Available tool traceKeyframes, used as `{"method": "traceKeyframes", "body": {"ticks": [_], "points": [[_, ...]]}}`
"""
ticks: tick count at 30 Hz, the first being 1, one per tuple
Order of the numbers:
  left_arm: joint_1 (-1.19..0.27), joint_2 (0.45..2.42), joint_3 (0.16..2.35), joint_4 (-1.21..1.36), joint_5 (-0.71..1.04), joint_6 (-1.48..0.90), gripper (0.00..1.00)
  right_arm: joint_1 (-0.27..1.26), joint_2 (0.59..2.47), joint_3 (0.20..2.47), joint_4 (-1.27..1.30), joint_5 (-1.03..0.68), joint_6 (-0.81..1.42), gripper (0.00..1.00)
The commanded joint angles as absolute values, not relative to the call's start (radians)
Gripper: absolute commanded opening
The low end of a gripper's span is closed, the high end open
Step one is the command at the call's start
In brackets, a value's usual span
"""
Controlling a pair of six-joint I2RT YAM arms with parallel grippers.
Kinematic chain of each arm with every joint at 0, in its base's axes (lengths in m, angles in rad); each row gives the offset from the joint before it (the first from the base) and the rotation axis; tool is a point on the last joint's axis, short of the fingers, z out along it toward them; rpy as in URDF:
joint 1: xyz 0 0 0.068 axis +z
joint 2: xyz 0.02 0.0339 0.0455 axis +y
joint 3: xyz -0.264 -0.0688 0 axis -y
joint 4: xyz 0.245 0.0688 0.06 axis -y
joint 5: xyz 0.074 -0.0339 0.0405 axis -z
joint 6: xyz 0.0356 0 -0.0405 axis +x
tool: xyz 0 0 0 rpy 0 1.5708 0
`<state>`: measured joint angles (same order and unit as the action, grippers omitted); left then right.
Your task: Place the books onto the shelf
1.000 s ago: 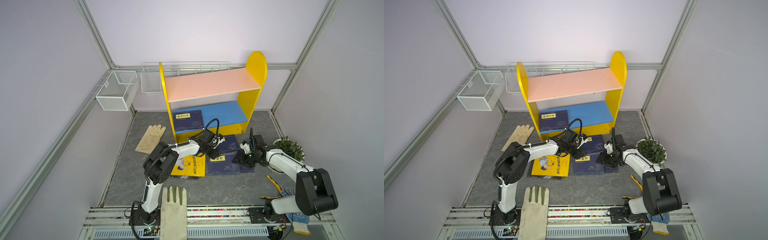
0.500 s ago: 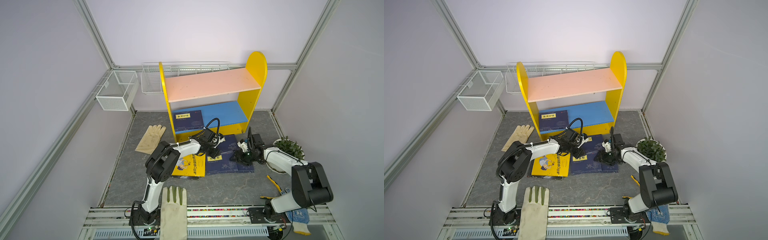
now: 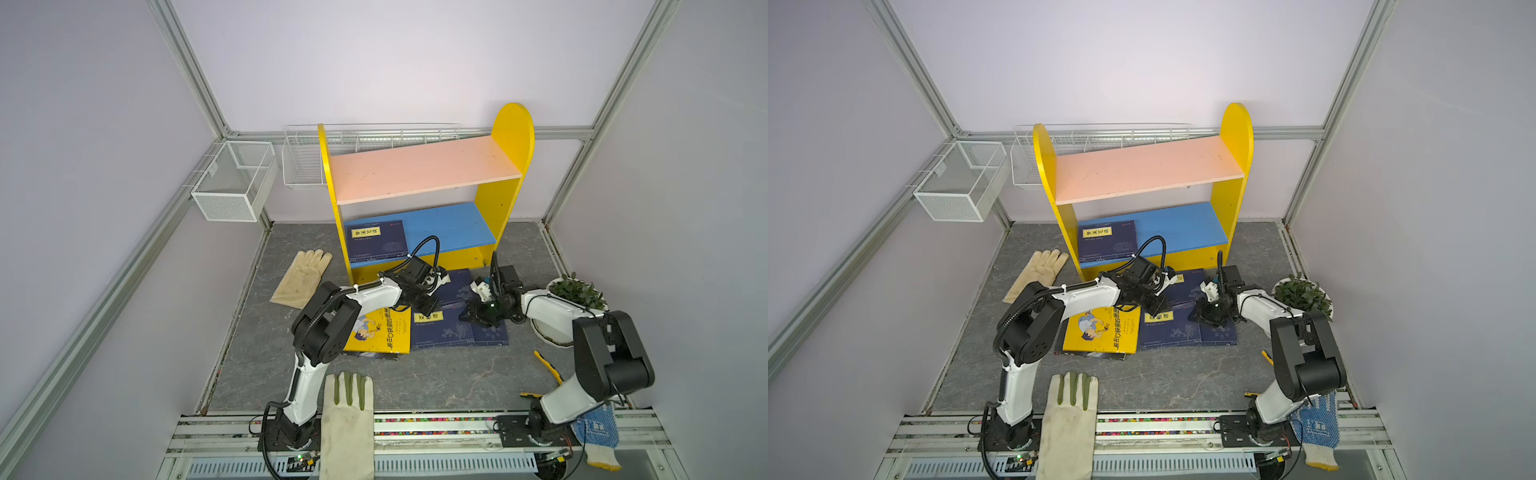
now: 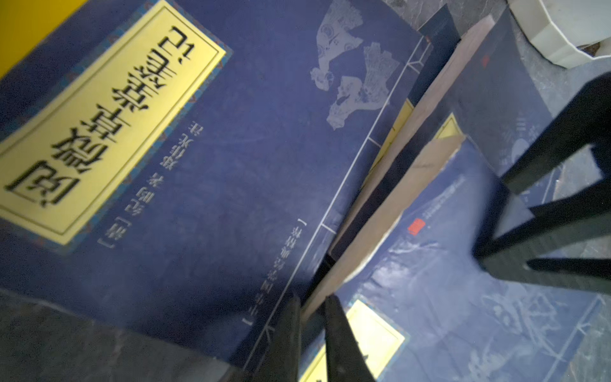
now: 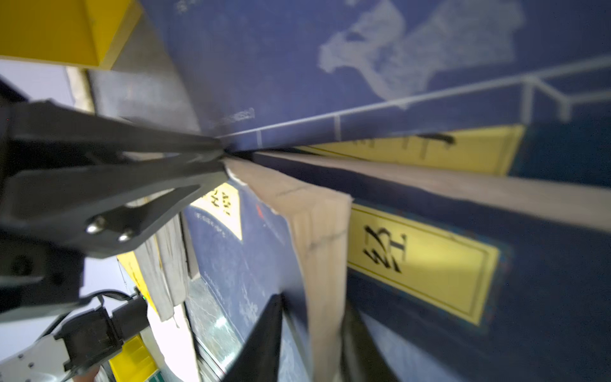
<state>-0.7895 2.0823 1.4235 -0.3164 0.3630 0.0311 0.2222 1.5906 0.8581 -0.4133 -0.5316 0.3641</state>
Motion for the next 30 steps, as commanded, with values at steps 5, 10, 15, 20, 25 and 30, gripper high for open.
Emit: {"method": "traceKeyframes", "body": {"ticks": [5, 10, 15, 20, 25, 30], "points": [[-0.788, 2.092, 1.462, -0.370, 0.340, 0.020, 0.17, 0.217, 1.467, 0.868, -0.328, -0.581, 0.379, 0.07], [-0.694, 1.950, 1.400, -0.228, 0.415, -0.110, 0.52, 0.169, 1.364, 0.856, -0.299, -0.534, 0.421, 0.07], [-0.573, 1.811, 1.317, -0.085, 0.581, -0.246, 0.69, 0.104, 1.244, 0.851, -0.233, -0.557, 0.447, 0.07], [-0.519, 1.763, 1.262, -0.087, 0.724, -0.270, 0.80, 0.057, 1.168, 0.838, -0.085, -0.644, 0.527, 0.07], [-0.518, 1.746, 1.234, -0.125, 0.785, -0.248, 0.84, 0.061, 1.161, 0.821, 0.115, -0.715, 0.647, 0.07], [-0.518, 1.747, 1.242, -0.152, 0.815, -0.229, 0.85, 0.090, 1.181, 0.824, 0.213, -0.737, 0.697, 0.07]]}}
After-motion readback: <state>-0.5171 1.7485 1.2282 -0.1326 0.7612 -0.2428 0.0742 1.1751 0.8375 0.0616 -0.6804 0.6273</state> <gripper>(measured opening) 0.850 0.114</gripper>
